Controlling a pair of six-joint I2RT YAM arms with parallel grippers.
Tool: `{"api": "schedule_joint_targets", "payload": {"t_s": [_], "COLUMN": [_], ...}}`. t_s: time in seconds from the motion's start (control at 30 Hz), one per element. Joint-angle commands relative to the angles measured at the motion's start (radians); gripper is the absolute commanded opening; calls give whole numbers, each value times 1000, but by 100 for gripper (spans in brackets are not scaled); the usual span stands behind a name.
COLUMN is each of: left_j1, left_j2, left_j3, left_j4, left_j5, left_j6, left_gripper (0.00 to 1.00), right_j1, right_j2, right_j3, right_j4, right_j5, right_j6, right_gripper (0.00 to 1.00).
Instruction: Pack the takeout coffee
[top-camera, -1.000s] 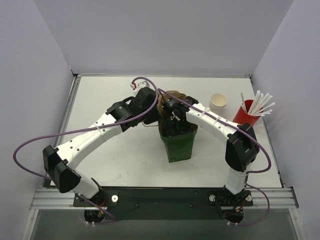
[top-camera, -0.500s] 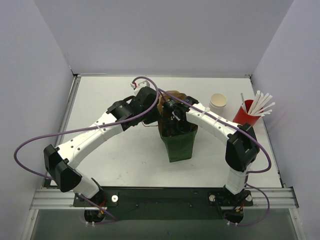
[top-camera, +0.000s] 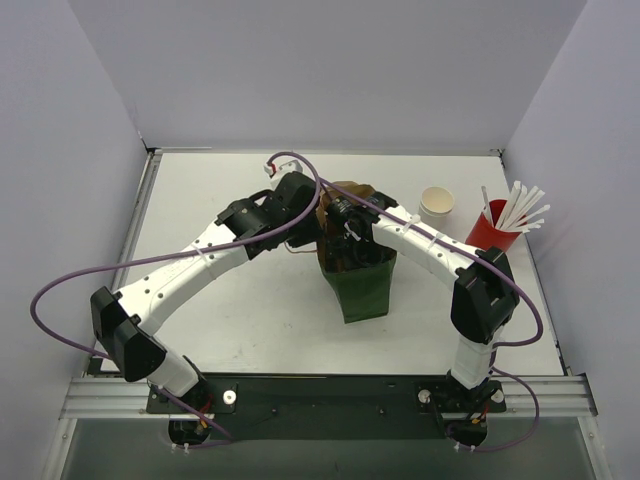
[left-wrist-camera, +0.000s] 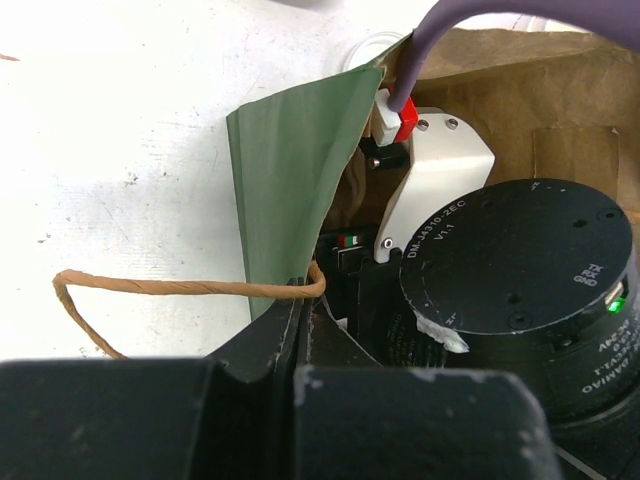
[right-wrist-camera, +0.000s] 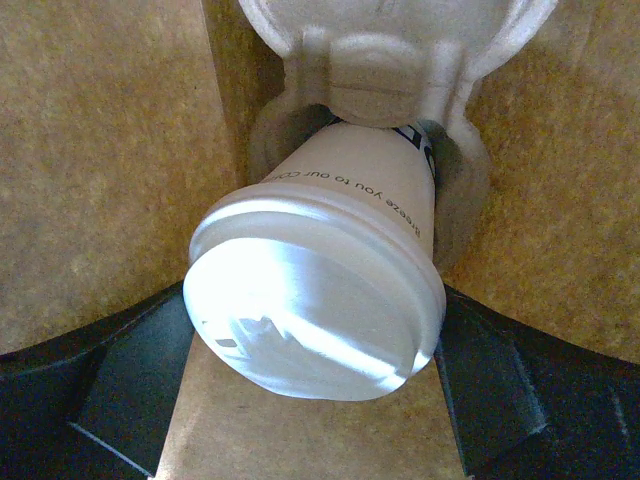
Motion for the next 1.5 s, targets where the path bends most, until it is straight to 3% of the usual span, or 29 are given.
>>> {"api": "schedule_joint_targets", "payload": {"t_s": [0.0,1.47], "left_j1": [-13,-16], "left_j2": [10,87], "left_j3": [63,226], "left_j4": [-37,-203], "left_j5": [42,-13], "left_j6": [13,114], "left_gripper": [0,0], "right_j1": [-9,14], "right_j2": [-3,22], "right_j3": [25,174], "right_j4": [-52,-98], "right_j5": [111,62], "right_j6": [1,29], "right_gripper": [89,89]}}
